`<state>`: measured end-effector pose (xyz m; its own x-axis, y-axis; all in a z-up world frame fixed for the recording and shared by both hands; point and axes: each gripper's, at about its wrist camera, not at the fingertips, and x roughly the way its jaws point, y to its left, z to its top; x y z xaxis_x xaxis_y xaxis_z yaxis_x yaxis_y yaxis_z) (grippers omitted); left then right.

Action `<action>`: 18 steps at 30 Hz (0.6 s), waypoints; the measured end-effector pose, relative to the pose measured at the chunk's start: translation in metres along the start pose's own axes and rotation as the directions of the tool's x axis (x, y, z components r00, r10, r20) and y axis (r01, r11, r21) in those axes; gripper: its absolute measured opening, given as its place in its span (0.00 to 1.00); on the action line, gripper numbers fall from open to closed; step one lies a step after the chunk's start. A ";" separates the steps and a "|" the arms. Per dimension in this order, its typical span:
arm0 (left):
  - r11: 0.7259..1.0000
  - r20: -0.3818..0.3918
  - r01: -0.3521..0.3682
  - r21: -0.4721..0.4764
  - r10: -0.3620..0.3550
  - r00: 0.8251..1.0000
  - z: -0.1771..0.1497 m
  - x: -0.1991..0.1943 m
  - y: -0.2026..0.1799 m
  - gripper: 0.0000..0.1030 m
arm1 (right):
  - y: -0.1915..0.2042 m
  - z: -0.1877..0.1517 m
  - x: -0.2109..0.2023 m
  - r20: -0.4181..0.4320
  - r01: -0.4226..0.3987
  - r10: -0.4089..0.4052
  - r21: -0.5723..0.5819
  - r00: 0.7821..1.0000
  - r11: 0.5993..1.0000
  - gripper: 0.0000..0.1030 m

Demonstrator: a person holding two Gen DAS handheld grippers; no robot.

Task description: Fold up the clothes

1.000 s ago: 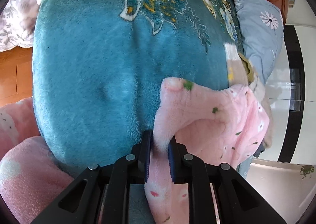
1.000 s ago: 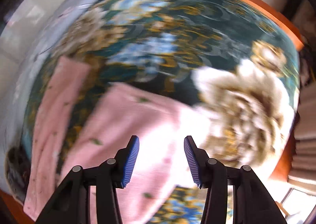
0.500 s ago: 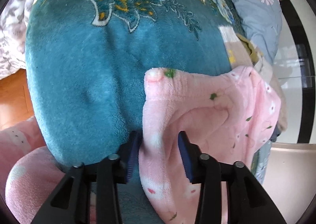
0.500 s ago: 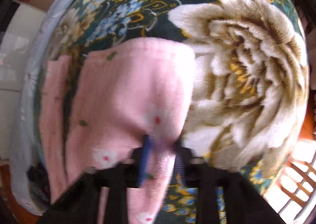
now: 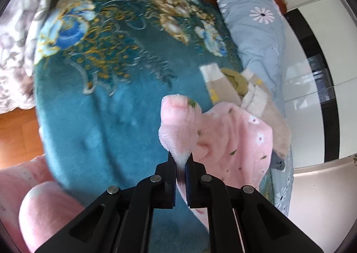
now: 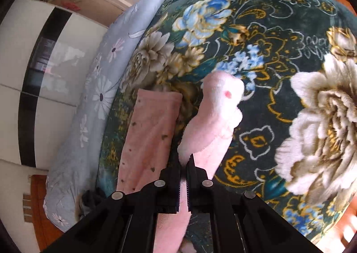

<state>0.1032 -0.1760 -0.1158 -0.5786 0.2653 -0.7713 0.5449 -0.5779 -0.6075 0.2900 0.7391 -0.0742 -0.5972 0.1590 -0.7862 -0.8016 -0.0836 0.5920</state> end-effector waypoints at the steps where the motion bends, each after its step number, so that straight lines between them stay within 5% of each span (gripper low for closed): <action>1: 0.999 -0.009 0.019 -0.028 -0.019 1.000 0.003 -0.001 -0.001 0.05 | 0.002 0.002 -0.002 0.004 -0.005 0.005 0.005 1.000 1.000 0.04; 10: 0.986 -0.083 0.158 -0.049 -0.162 0.983 0.063 0.026 -0.108 0.05 | 0.090 0.045 0.029 0.005 -0.070 0.070 0.002 0.998 0.998 0.04; 18: 0.988 -0.150 0.141 -0.065 -0.150 0.977 0.098 0.080 -0.167 0.05 | 0.178 0.075 0.098 -0.043 0.003 -0.004 -0.023 0.999 1.000 0.04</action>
<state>-0.0939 -0.1339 -0.0574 -0.5561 0.4614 -0.6912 0.4962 -0.4829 -0.7216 0.0907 0.8132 -0.0328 -0.5950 0.1168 -0.7952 -0.8036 -0.1060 0.5857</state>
